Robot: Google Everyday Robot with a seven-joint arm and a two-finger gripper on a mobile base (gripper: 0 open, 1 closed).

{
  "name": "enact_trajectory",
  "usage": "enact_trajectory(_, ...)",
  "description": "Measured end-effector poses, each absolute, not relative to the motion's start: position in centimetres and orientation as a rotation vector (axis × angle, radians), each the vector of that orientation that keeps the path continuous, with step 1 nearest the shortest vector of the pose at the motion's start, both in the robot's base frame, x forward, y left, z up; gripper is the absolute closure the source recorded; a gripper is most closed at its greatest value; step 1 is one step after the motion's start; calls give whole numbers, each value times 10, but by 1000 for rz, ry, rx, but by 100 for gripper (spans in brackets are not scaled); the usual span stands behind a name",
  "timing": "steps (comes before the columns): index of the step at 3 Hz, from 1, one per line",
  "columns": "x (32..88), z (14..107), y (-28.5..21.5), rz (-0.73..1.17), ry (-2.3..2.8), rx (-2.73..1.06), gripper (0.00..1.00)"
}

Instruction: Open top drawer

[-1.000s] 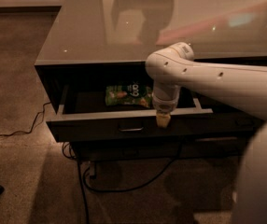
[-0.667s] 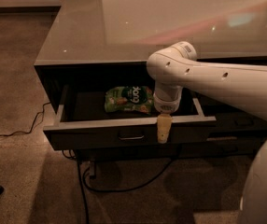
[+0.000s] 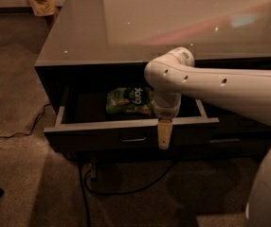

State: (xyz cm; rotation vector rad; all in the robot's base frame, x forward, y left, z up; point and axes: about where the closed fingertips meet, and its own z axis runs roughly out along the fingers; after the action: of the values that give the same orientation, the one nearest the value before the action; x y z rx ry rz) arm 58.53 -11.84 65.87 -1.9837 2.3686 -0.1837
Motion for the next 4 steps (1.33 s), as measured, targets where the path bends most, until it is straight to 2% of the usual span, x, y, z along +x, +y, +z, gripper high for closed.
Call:
enact_trajectory(2, 574, 652, -106, -256, 2166, -2171, 0)
enact_trajectory(4, 573, 645, -105, -217, 2133, -2208, 0)
